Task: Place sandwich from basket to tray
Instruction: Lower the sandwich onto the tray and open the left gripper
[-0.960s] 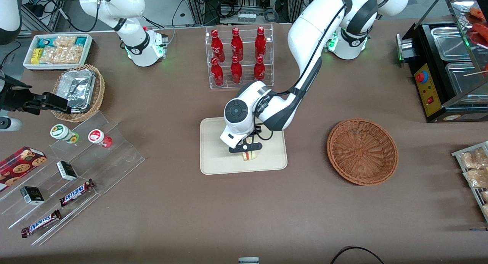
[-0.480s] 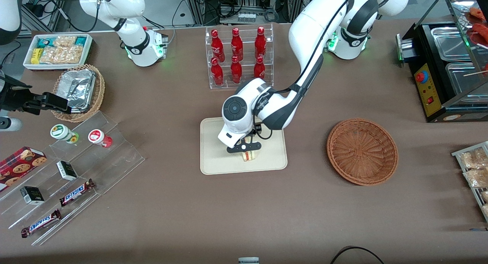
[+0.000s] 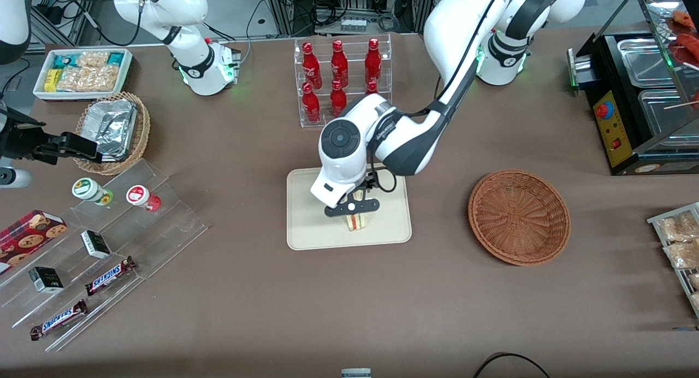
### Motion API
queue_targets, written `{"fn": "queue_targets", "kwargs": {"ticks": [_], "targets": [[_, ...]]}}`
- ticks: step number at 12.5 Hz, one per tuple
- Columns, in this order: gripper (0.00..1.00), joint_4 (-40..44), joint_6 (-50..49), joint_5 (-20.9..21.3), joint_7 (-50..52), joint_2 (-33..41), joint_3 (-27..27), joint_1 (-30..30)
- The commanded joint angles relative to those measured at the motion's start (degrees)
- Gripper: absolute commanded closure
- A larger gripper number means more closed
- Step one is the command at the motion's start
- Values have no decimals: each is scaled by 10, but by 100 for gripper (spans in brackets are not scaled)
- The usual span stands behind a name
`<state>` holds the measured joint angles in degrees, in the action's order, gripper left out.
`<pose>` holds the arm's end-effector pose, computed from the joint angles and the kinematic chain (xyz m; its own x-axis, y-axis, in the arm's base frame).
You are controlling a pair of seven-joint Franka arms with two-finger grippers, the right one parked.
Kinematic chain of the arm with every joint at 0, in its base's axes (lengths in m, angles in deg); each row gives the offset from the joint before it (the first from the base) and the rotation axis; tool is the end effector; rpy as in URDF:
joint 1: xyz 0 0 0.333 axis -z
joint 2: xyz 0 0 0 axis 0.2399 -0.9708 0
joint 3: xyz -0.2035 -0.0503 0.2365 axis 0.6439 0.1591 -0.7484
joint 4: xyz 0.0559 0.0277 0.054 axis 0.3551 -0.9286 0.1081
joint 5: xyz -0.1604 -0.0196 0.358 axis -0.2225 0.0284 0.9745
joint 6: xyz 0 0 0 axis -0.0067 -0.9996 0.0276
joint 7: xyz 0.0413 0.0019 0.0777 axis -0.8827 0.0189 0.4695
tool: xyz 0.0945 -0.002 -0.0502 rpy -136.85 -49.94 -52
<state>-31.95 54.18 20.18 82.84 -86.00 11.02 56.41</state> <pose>0.5444 -0.5224 0.3622 0.9884 0.1360 -0.0675 0.1357 -0.9907 -0.0098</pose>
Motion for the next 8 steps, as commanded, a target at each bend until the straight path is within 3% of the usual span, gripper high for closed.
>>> {"fn": "queue_targets", "kwargs": {"ticks": [1, 4, 8], "targets": [[0, -5, -28, -6, -20, 20, -24, 1], [0, -23, -59, -13, -124, 40, -69, 1], [0, -122, -42, -64, -218, 113, -143, 0]]}}
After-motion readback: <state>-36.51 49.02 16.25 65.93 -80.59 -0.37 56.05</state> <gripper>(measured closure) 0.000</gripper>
